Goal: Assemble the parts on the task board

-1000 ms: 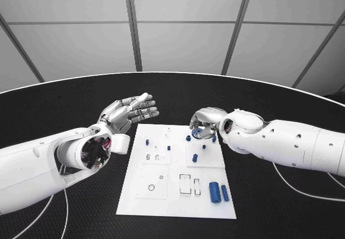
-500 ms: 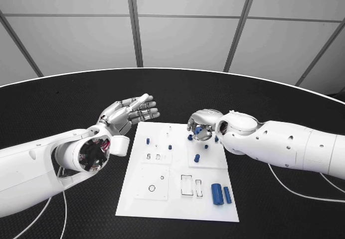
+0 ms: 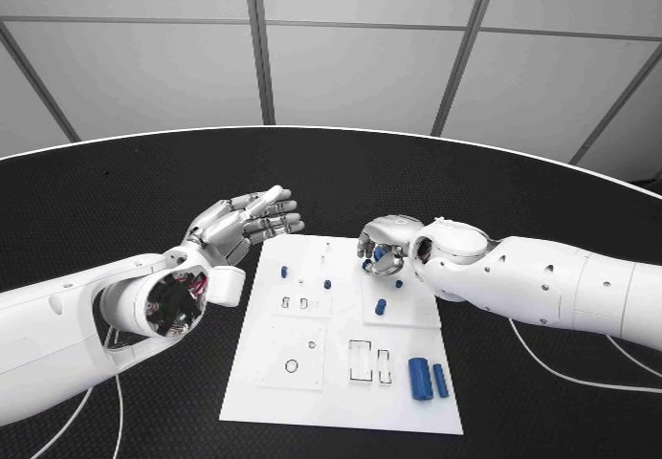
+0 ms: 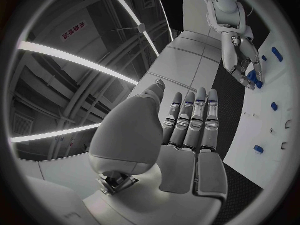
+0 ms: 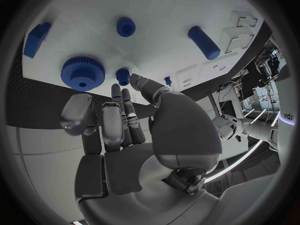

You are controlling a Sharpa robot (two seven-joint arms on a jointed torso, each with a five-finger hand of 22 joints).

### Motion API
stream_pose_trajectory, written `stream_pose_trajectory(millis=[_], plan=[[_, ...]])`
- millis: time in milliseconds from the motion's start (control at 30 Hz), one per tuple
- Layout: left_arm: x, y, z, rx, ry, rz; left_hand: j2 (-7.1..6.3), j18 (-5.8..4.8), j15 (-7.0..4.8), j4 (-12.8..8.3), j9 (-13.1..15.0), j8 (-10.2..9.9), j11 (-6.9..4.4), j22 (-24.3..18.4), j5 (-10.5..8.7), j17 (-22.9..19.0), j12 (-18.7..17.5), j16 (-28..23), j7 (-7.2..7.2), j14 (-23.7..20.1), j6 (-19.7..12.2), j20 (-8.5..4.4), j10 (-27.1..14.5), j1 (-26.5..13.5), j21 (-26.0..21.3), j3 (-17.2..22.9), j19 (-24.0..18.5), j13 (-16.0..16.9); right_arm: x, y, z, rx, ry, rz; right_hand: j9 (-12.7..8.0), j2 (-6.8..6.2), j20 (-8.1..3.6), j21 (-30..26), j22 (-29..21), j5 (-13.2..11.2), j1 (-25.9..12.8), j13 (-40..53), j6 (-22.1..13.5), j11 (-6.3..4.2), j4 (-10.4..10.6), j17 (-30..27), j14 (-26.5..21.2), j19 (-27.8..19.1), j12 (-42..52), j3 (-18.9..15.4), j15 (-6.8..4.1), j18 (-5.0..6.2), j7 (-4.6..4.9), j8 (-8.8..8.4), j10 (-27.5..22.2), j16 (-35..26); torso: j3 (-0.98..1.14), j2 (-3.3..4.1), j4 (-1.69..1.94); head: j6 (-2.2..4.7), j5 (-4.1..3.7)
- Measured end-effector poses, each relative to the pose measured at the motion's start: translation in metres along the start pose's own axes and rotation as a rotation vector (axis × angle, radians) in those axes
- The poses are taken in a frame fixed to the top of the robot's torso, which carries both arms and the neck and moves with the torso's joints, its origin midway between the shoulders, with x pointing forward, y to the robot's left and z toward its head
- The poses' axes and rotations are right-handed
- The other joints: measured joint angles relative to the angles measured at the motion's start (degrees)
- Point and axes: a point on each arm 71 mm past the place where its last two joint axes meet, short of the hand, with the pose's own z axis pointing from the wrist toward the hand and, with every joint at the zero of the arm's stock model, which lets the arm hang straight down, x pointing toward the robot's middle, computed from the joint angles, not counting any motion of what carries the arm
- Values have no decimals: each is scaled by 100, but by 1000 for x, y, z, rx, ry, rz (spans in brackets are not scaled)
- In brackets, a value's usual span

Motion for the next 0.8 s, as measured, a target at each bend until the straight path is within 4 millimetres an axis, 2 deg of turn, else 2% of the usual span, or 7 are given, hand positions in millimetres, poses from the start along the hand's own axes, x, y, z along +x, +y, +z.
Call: stream_pose_trajectory(millis=[267, 433, 667, 800], plan=[[0, 0, 0, -2, 0, 0, 0, 0, 0, 0, -6, 0, 0, -6, 0, -5, 0, 0, 0, 0, 0, 0, 0, 0, 0, 0, 0, 0, 0, -3, 0, 14, -5, 0, 30, 0, -1, 90, 133, 21, 0, 8, 0, -21, 16, 10, 0, 42, 23, 16, 0, 0, 0, 25, 21, 36, -2, 49, 7, 7, 11], [-1, -1, 0, -4, -1, 1, -2, 0, 0, 0, -6, -5, 0, -6, 0, -6, 0, 0, 0, 0, 0, 0, 0, -2, 0, 0, 0, 1, -1, -4, -1, 18, -7, 0, 56, 0, -24, 184, 254, 21, 0, 26, 0, -53, 32, 10, 0, 66, 45, 32, 0, 0, 0, 61, 53, 59, -10, 88, 20, 44, -8], [-2, -1, 0, -6, -3, 1, -23, -1, 0, 0, -6, -22, 0, -6, 0, -5, 0, 1, 0, 0, 0, 0, 0, -23, 0, 0, 0, 1, -1, -3, -3, 13, -10, 2, 83, 0, -31, 235, 331, 21, 0, 34, 0, -81, 48, 15, 0, 72, 45, 47, 0, 0, 0, 78, 86, 67, -10, 127, 14, 74, -1], [-3, -1, 0, -6, -3, 1, -23, -1, 0, 0, -6, -22, 0, -6, 0, -5, 0, 1, 0, 0, 0, 0, 0, -23, 0, 0, 0, 1, -1, -2, -3, 6, -14, 4, 106, 0, -31, 322, 460, 21, 0, 50, 22, -90, 63, 21, 0, 132, 83, 63, 0, 0, 22, 112, 140, 88, -3, 146, 3, 96, 7]])
